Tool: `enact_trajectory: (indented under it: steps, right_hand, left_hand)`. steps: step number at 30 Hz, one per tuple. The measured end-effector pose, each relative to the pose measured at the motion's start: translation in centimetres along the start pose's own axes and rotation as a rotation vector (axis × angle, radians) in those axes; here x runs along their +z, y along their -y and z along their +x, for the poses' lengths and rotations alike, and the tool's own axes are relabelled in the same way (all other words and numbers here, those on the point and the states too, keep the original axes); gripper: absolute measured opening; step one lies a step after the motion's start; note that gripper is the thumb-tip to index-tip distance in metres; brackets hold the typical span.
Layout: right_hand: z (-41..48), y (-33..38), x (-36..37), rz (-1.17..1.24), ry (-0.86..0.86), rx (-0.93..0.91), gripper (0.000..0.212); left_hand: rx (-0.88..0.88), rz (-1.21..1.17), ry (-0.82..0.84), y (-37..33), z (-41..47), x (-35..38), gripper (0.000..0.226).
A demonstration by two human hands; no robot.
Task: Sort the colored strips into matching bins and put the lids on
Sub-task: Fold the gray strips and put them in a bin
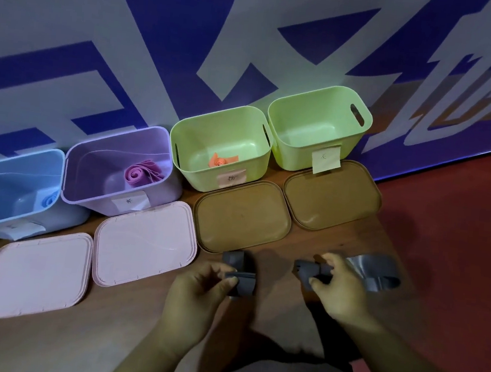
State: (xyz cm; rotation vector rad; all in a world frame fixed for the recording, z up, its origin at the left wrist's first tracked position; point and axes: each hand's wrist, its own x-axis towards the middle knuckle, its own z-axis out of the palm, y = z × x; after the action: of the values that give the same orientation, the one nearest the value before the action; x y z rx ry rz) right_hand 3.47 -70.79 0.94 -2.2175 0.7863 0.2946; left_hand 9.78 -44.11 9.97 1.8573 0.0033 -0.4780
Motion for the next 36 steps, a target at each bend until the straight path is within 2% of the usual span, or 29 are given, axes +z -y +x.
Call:
enact_trajectory:
  steps: [5,12,17,21,23,25,30,36]
  right_hand:
    - [-0.4,-0.6,0.6,-0.06,0.155,-0.031,0.065]
    - [-1.6,-0.5,0.4,0.092,0.281,-0.089,0.058]
    - [-2.3,-1.5,-1.5,0.129,0.159,-0.052,0.056]
    - [-2.7,-3.4,-4.4,0.086,-0.275,-0.014,0.037]
    - [-2.4,-4.8,-6.0,0.076,-0.346,0.097,0.039]
    - [-1.5,-6.7,-7.0,0.083,-0.329,0.179,0.047]
    - [0.5,-9.6,-7.6,0.31,-0.158,0.331,0.052]
    - [1.5,-10.8,-8.3,0.261,-0.1,0.252,0.04]
  left_hand:
    - [-0.01,0.034,0.012,0.1,0.0,0.4,0.012]
    - [-0.01,0.054,0.034,0.3,-0.3,1.0,0.013]
    - [0.016,0.069,0.066,-0.3,-0.3,2.7,0.012]
    - [0.041,0.104,0.09,-0.9,-0.1,4.5,0.012]
    - [0.04,0.113,0.104,-1.3,-0.1,5.5,0.012]
    - [0.028,0.1,0.116,-1.8,-0.1,6.6,0.01]
    - [0.017,0.098,0.124,-3.1,-0.2,9.0,0.009]
    - [-0.001,0.065,0.074,-4.5,-1.0,11.1,0.004]
